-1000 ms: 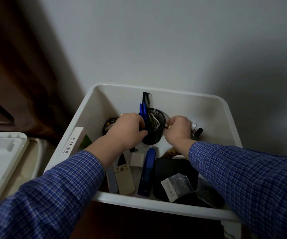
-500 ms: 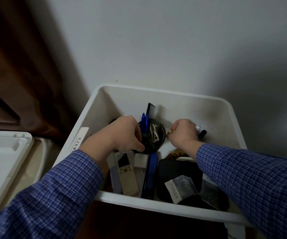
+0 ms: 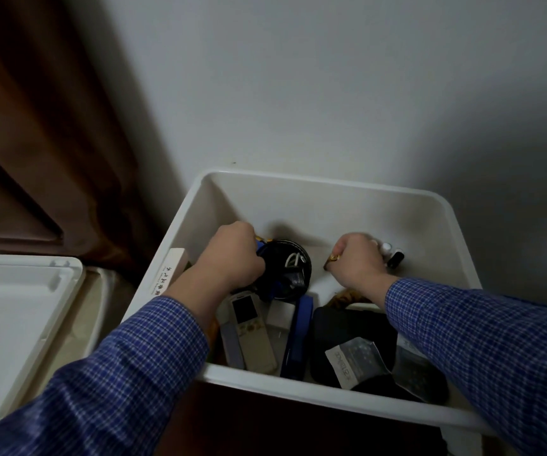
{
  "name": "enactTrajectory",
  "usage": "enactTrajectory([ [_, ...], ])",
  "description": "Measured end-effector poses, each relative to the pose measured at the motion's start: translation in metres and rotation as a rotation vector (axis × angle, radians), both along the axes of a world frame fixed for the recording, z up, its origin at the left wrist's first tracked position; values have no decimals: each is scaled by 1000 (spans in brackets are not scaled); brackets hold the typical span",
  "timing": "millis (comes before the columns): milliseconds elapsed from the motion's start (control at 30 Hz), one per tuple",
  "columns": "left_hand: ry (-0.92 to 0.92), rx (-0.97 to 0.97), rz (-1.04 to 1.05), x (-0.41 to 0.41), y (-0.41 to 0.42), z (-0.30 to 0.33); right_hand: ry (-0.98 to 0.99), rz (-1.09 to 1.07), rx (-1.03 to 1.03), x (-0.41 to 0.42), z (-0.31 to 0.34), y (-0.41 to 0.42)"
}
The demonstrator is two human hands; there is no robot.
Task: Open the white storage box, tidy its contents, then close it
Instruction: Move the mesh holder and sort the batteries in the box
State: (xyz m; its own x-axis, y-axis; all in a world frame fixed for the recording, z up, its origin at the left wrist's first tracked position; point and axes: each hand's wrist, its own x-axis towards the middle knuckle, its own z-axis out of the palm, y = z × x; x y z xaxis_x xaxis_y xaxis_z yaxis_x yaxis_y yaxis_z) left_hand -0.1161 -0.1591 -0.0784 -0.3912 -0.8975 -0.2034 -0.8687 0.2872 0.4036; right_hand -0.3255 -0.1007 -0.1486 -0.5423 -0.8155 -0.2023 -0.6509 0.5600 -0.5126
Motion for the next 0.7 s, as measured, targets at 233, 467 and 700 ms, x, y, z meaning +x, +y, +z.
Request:
enactTrajectory([
  [233,156,167,141,7,0,14,-12,27,-9,-1,0,-1],
  [467,57,67,245,13,2,42,17,89,28,3,-2,-3],
  [700,-129,50,241,4,-3,48,20,97,15,3,-6,-5],
])
